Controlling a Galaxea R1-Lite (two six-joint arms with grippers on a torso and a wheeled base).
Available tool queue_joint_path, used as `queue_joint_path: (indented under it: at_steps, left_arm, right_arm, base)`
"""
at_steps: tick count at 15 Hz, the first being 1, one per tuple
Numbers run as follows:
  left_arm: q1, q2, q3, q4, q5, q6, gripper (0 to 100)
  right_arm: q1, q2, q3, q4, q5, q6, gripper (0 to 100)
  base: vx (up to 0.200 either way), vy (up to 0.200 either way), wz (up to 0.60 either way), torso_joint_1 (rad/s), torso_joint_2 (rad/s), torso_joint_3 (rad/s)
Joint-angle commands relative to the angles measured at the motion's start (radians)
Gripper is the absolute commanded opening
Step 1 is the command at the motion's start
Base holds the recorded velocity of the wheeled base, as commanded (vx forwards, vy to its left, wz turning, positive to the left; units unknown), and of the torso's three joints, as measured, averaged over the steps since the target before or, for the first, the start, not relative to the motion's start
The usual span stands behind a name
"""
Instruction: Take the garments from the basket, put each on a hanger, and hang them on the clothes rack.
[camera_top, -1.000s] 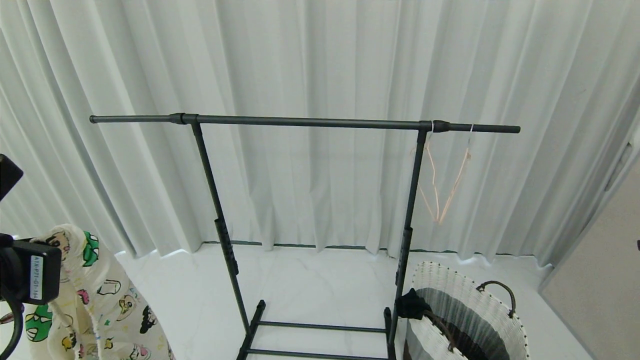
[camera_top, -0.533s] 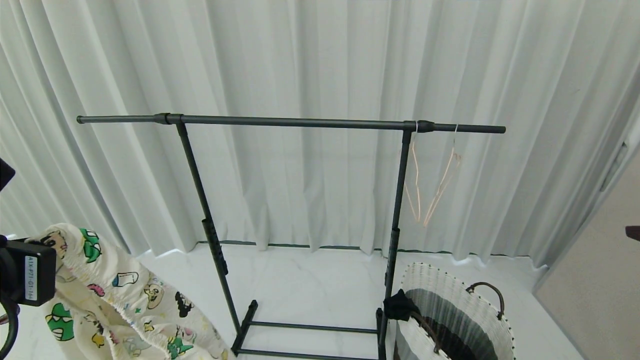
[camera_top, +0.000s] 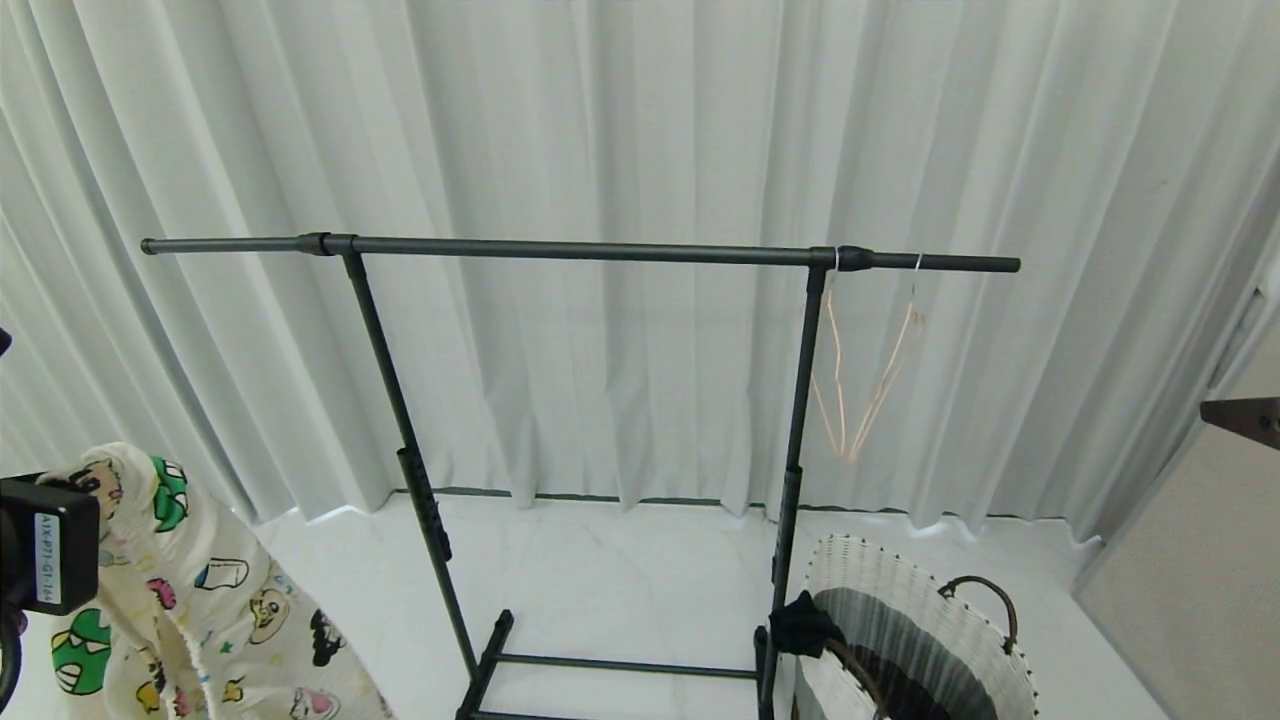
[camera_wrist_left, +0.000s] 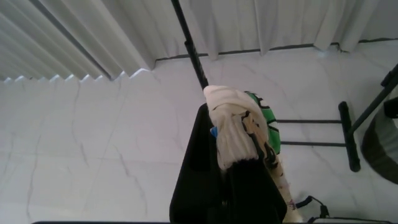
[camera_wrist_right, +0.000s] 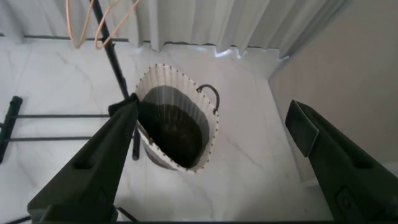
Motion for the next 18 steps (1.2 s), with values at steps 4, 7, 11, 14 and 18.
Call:
queue_joint_path:
  at_steps: [4, 7, 11, 14, 18]
  left_arm:
    - [0.0, -0.008, 0.001, 0.0, 0.001, 0.0, 0]
    - [0.0, -0.011, 0.001, 0.0, 0.001, 0.0, 0]
    - [0.0, -0.014, 0.001, 0.0, 0.001, 0.0, 0]
    - [0.002, -0.016, 0.007, 0.0, 0.001, -0.002, 0]
    - [0.008, -0.021, 0.006, 0.0, 0.002, -0.002, 0]
  right_arm:
    - [0.001, 0.037, 0.0, -0.027, 0.037, 0.006, 100]
    - [0.001, 0.05, 0.002, -0.044, 0.068, 0.011, 100]
    - [0.001, 0.093, 0.002, -0.093, 0.068, 0.052, 100]
    - [0.002, 0.127, 0.002, -0.096, 0.072, 0.077, 100]
    - [0.002, 0.264, 0.0, -0.233, 0.091, 0.159, 100]
  base:
    - [0.2, 0.0, 0.0, 0.01, 0.0, -0.001]
    - [0.2, 0.0, 0.0, 0.002, 0.01, 0.002]
    - [0.2, 0.0, 0.0, 0.002, 0.0, 0.001]
    - [0.067, 0.0, 0.0, 0.004, 0.0, 0.002]
    - [0.0, 0.0, 0.0, 0.0, 0.0, 0.0]
